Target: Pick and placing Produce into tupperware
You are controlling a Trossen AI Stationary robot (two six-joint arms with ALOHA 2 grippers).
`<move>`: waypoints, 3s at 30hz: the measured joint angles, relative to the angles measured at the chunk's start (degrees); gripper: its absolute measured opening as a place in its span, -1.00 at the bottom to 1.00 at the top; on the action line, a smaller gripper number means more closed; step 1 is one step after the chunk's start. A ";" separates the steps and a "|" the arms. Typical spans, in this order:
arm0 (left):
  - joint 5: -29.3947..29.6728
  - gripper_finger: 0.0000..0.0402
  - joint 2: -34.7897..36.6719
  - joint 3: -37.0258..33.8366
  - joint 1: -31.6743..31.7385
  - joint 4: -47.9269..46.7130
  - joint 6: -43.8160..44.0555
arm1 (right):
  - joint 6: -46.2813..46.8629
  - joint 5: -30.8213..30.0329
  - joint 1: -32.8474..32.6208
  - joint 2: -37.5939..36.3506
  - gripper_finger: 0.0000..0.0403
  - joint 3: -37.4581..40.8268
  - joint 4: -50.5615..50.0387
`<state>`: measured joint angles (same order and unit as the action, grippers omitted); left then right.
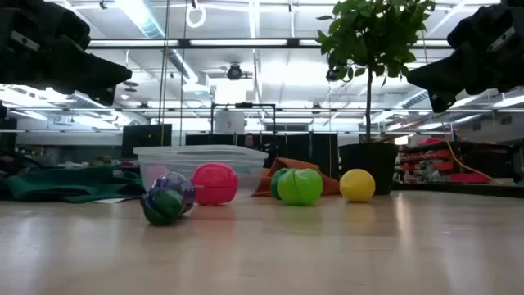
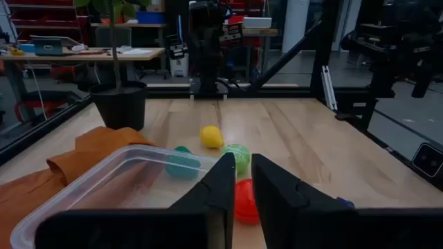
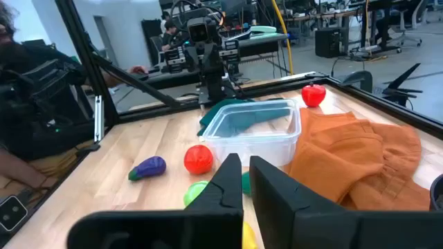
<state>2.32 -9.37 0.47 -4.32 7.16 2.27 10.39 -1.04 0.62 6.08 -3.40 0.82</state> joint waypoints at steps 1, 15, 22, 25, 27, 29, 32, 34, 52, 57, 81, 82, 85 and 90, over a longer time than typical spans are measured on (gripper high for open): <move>0.00 -0.74 0.00 -0.02 0.00 0.00 0.00 | -0.01 0.00 0.00 0.01 -1.00 0.02 0.00; 0.00 -0.70 0.00 0.00 0.00 0.00 0.00 | 0.00 0.01 0.00 -0.01 -1.00 0.01 0.00; 0.00 -0.75 0.01 -0.01 0.00 0.00 0.00 | 0.00 0.01 -0.01 -0.01 -1.00 0.00 0.02; -0.01 -0.74 0.02 -0.01 0.00 0.00 0.01 | -0.02 0.02 0.00 0.01 -1.00 0.02 0.00; -0.02 -0.73 0.00 0.00 0.00 0.00 0.02 | 0.00 0.01 0.00 0.01 -1.00 0.01 0.02; -0.01 -0.72 0.02 0.00 0.00 0.00 0.00 | -0.02 0.01 0.00 -0.01 -1.00 0.01 0.00; -0.01 -0.70 0.01 -0.02 0.00 0.00 0.00 | -0.02 0.01 0.00 0.00 -1.00 0.00 0.01; 0.00 -0.69 0.02 0.00 0.00 0.00 0.00 | -0.02 0.02 -0.02 0.01 -1.00 0.00 0.00; -0.01 -0.70 0.00 -0.02 0.00 0.00 0.00 | -0.02 0.01 0.00 -0.01 -1.00 0.02 0.00; 0.00 -0.70 0.02 -0.02 0.00 0.00 0.00 | 0.00 0.01 0.00 -0.01 -1.00 0.00 0.00; 0.00 -0.74 0.00 -0.01 0.00 0.00 0.02 | -0.01 0.01 0.00 0.01 -1.00 0.01 0.01; 0.00 -0.75 0.00 -0.01 0.00 0.00 0.00 | -0.01 0.01 -0.01 -0.01 -1.00 0.01 0.02; 0.00 -0.74 0.00 -0.02 0.00 0.00 0.02 | -0.02 0.02 -0.02 0.01 -1.00 0.00 0.02; 0.00 -0.70 0.02 0.00 0.00 0.00 0.00 | -0.01 0.01 -0.01 -0.01 -1.00 0.00 0.01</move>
<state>2.33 -9.34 0.47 -4.32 7.16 2.26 10.38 -1.03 0.61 6.07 -3.40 0.83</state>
